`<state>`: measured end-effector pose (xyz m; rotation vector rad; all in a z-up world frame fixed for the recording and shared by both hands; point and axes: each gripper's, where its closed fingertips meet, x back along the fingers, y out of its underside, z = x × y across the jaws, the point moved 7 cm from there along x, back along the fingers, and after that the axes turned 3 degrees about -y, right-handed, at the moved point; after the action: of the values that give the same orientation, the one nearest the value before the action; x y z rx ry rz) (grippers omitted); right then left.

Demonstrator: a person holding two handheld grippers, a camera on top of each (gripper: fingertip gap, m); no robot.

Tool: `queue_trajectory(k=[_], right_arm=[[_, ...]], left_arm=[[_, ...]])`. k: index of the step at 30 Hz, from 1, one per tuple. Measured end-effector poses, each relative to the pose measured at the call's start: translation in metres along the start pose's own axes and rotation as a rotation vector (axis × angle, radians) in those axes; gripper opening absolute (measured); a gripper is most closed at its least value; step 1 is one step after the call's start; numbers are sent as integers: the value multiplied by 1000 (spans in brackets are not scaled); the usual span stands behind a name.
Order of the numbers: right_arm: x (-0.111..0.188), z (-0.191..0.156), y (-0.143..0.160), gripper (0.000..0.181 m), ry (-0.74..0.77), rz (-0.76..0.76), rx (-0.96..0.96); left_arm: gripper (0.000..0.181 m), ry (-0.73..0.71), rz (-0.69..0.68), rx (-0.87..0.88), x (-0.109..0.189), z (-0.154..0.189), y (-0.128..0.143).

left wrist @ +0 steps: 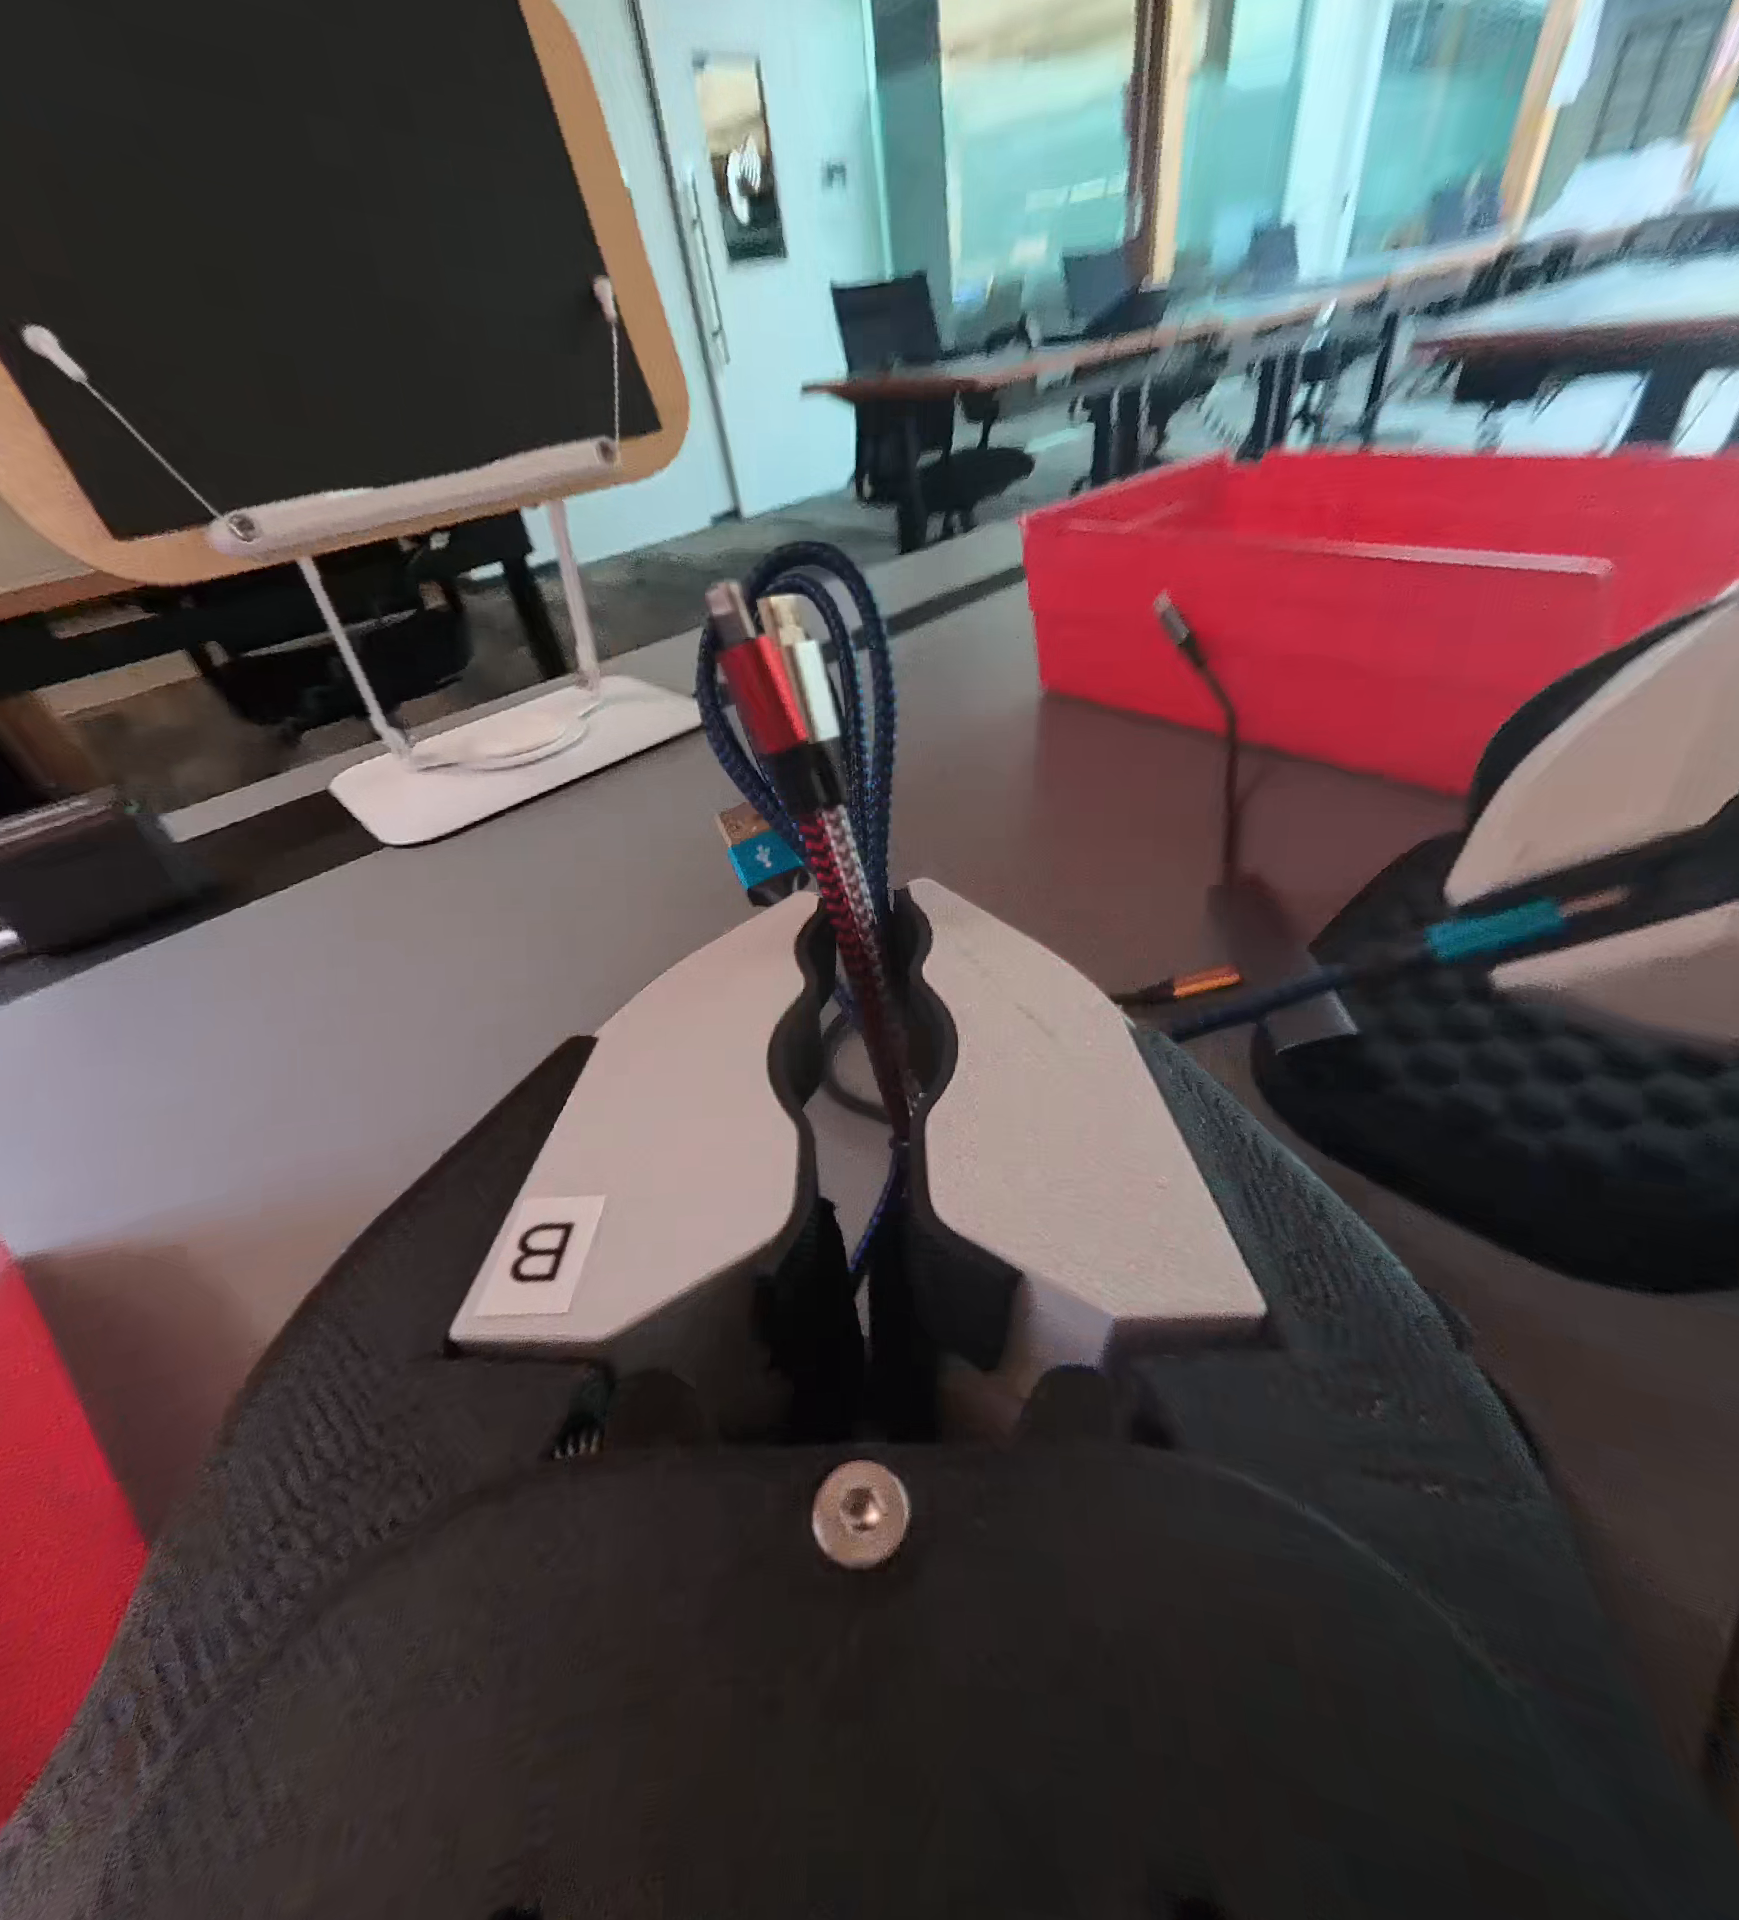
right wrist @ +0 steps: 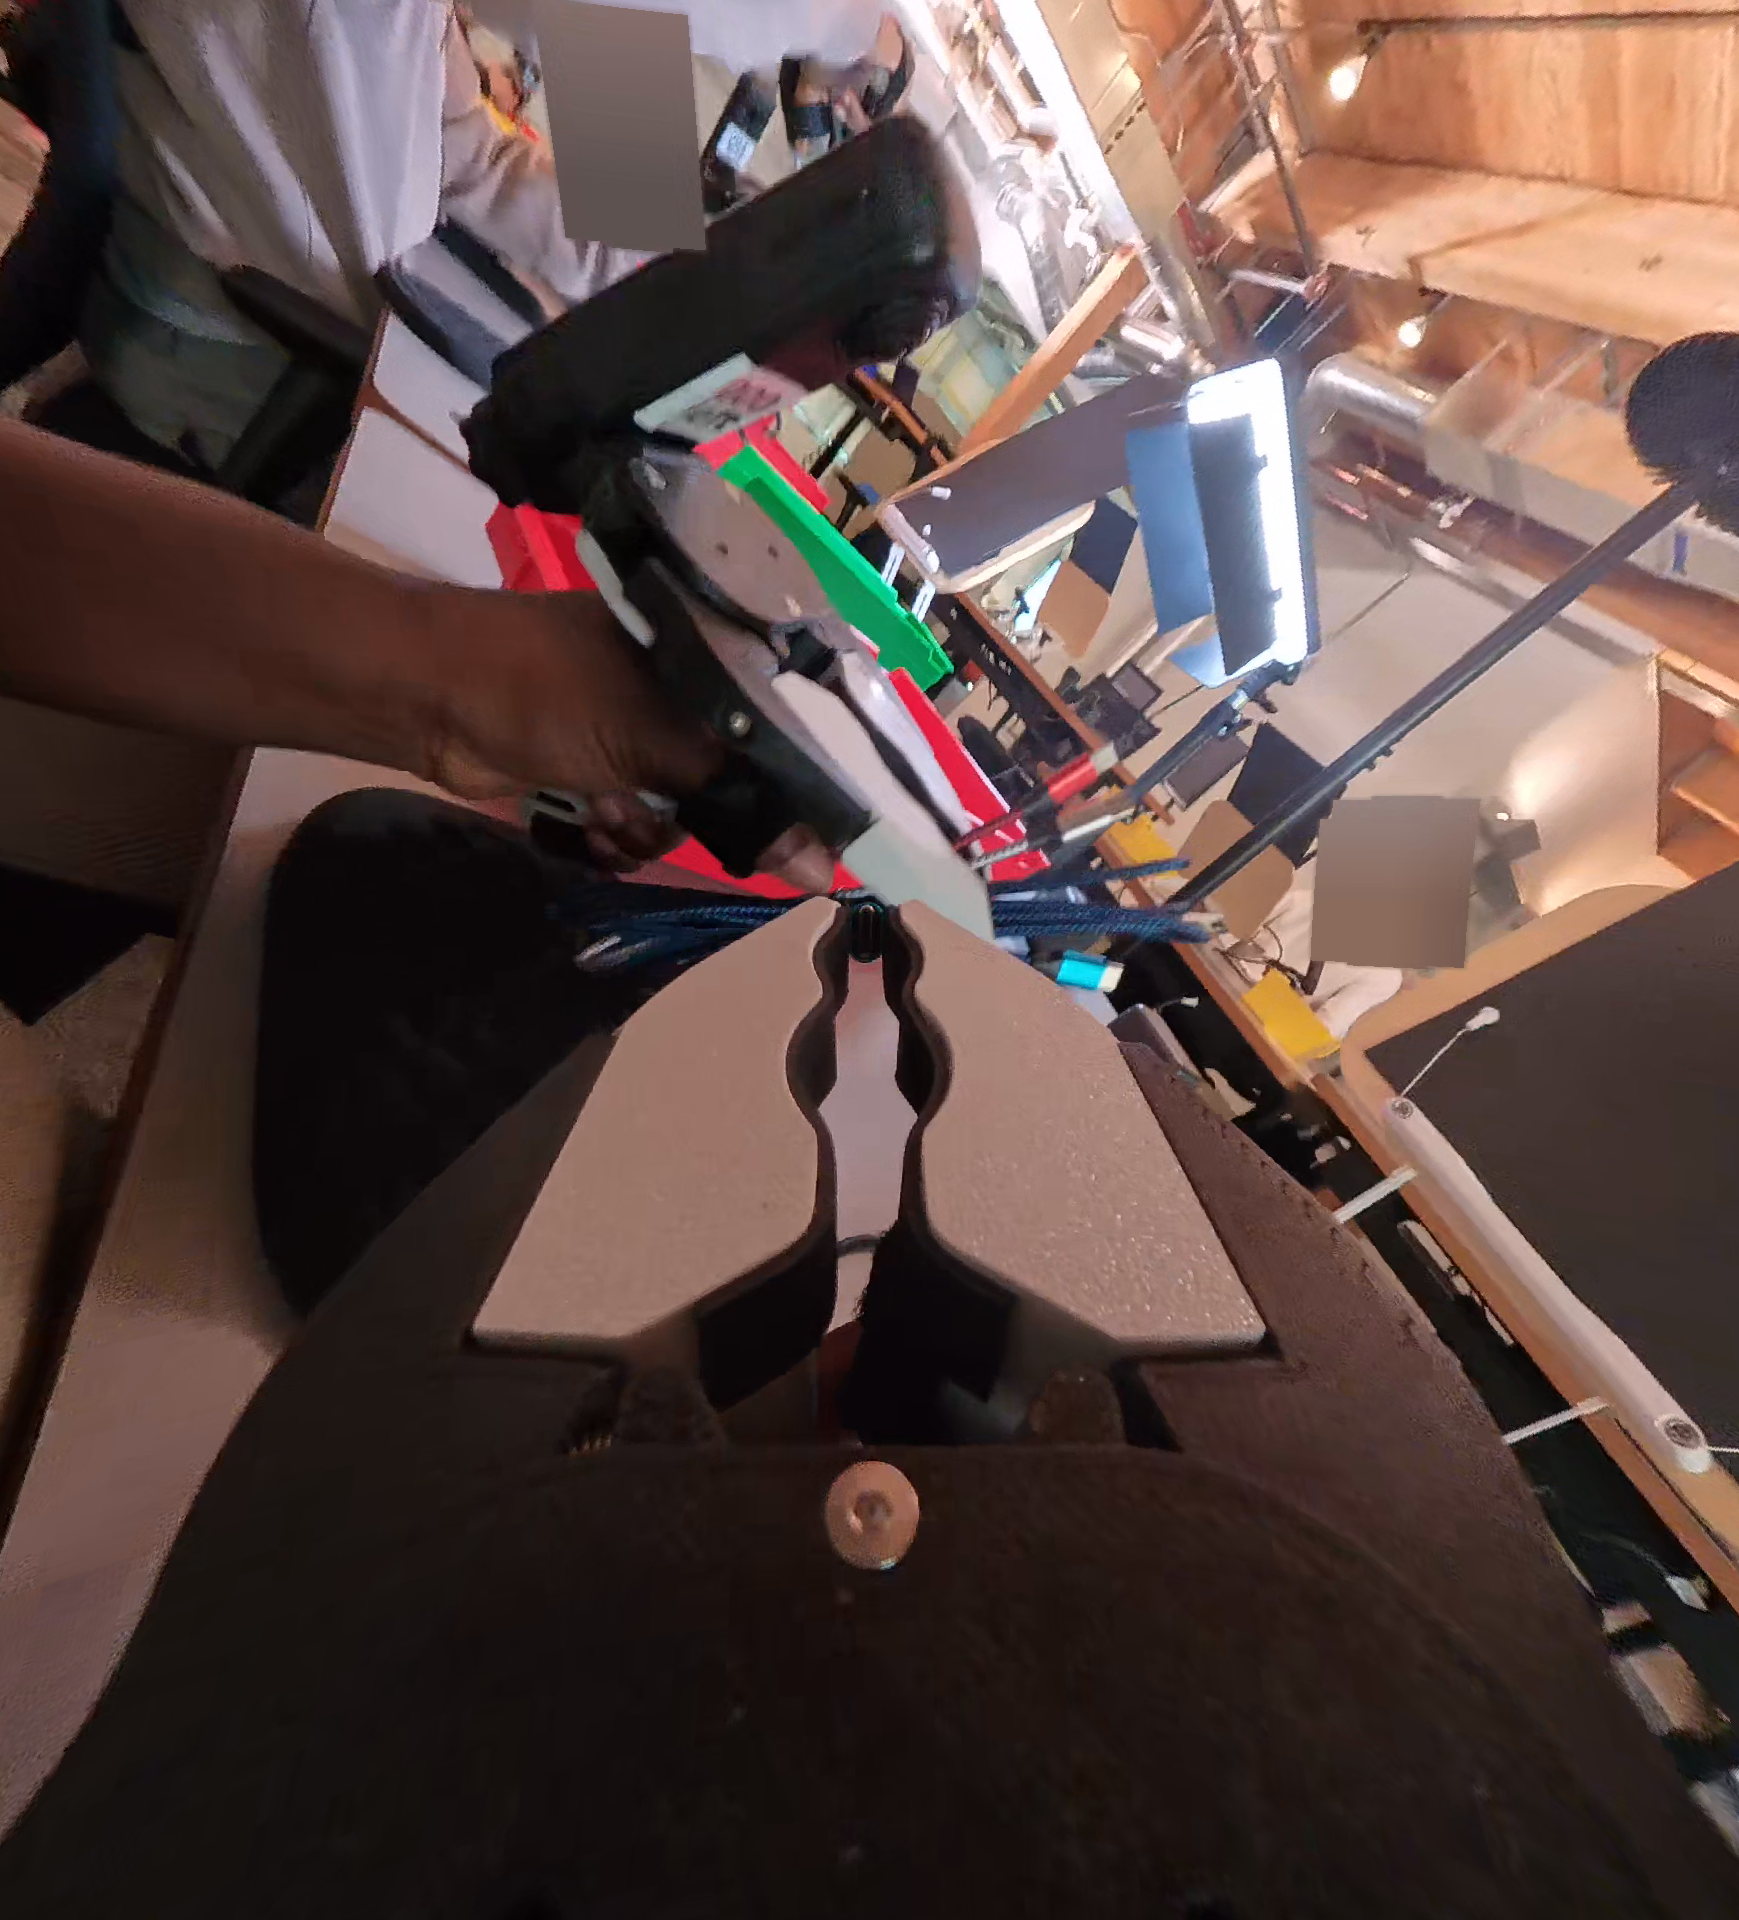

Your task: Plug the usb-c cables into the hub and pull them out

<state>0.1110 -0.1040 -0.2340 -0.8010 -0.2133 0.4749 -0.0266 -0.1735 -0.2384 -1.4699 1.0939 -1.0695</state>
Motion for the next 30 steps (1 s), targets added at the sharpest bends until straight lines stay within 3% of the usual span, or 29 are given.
queue_trajectory(k=[4,7,11,19,30], right_arm=[[11,5,5,6,-17,11,5],[11,-1,8,6,-23,-23,60],[15,5,11,6,14,-18,40],[15,3,13,5,17,-86,125],[2,-27,30,5,-153,-171,169]], left_arm=[[9,0,-134,-49,-11,4,4],[9,23,-176,-21,-17,-1,4],[11,-29,-235,-112,-18,-10,6],[11,53,-391,-21,-37,-13,25],[9,-52,-641,-171,-52,-11,56]])
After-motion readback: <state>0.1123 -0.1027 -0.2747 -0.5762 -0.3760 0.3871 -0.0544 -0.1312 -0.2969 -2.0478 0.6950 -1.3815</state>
